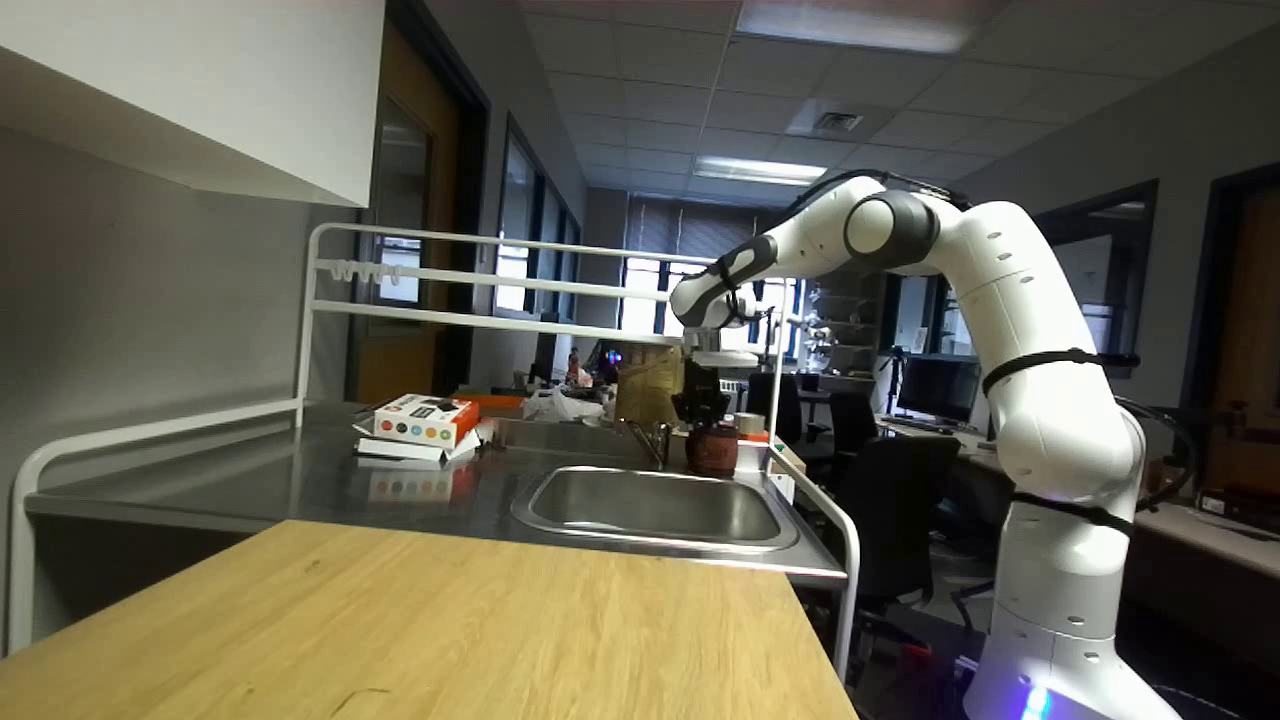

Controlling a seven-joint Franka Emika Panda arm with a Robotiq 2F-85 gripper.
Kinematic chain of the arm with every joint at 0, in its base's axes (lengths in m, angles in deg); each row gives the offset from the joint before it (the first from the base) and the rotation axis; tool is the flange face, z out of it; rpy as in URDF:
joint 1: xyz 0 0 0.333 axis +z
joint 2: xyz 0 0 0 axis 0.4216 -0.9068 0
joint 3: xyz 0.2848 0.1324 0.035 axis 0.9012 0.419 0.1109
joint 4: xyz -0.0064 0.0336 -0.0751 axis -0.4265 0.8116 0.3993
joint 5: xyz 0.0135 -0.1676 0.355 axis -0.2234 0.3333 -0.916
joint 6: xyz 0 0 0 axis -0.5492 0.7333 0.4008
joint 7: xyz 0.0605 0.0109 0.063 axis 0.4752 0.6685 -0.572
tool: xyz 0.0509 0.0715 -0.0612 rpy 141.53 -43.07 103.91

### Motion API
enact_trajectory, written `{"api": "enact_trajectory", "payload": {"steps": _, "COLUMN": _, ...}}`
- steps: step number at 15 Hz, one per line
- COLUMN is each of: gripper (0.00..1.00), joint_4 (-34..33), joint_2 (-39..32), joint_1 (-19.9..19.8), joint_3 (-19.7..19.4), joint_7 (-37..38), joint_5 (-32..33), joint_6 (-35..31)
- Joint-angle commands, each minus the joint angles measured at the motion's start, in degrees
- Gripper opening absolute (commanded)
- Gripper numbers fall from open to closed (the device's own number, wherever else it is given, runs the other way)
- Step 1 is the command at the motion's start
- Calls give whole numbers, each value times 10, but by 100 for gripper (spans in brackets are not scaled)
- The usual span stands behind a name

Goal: Pick up the pink cup from the sink and place it on the right

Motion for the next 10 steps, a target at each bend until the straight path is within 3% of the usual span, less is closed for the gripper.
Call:
{"api": "enact_trajectory", "payload": {"steps": 1, "gripper": 71, "joint_4": -42, "joint_2": -13, "joint_1": -8, "joint_3": 2, "joint_7": -28, "joint_5": -14, "joint_6": 26}}
{"api": "enact_trajectory", "payload": {"steps": 5, "gripper": 99, "joint_4": -43, "joint_2": -3, "joint_1": -5, "joint_3": 0, "joint_7": -32, "joint_5": -6, "joint_6": 45}}
{"api": "enact_trajectory", "payload": {"steps": 10, "gripper": 100, "joint_4": -45, "joint_2": 7, "joint_1": -1, "joint_3": 0, "joint_7": -34, "joint_5": 0, "joint_6": 63}}
